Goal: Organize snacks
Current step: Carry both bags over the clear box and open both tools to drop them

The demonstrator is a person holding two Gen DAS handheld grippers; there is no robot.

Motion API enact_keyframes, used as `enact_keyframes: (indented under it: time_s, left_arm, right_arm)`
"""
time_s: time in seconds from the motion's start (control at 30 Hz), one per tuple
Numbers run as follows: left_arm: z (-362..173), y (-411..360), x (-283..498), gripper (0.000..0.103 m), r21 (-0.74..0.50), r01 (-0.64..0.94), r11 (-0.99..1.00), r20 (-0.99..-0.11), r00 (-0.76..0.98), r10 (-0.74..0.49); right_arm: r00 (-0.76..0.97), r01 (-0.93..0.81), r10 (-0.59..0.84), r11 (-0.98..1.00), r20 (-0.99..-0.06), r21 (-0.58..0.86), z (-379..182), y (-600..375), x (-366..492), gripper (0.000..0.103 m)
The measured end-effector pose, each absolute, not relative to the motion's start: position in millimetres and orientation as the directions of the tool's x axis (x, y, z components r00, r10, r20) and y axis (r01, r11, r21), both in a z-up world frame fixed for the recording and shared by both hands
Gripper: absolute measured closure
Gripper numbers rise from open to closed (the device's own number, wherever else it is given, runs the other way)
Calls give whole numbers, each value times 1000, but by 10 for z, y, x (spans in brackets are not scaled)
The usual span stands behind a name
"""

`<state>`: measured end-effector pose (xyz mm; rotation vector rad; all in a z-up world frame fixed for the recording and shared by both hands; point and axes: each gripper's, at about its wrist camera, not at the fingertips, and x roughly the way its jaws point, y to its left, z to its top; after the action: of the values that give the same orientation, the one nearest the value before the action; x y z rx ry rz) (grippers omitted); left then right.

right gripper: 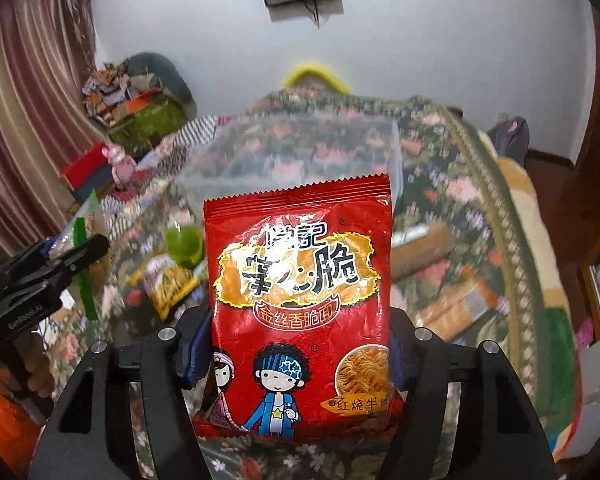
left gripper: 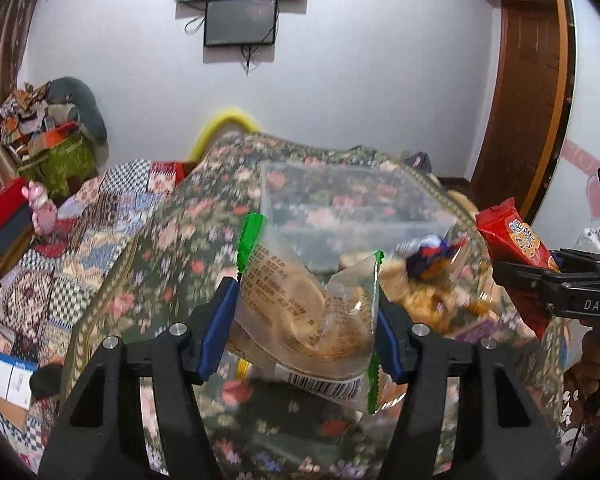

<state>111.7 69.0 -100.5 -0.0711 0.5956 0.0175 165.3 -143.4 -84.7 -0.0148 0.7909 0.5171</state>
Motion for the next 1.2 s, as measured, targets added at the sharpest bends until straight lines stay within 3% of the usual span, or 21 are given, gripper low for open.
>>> enact_keyframes:
  time_s: [0.33, 0.67, 0.97, 1.2]
  left_arm:
    - [-625, 560, 1528, 41, -49, 3, 999, -499, 866, -27]
    - [-541, 540, 2078, 41, -39, -21, 999, -502, 865, -1]
    - [-748, 617, 2638, 41, -63, -39, 997, -569, 822, -4]
    - [-1079, 603, 3048, 41, -57, -23, 998, -657, 754, -21]
  right_arm:
    - [675, -445, 436, 884, -596, 144, -475, -1360, 2017, 40]
    - [702, -427, 422, 894, -574, 135, -435, -1231, 2445, 40]
    - [686, -396, 370, 912, -626, 106, -675, -1034, 2857, 40]
    - [600, -396, 354, 910, -717, 118, -952, -968, 3140, 40]
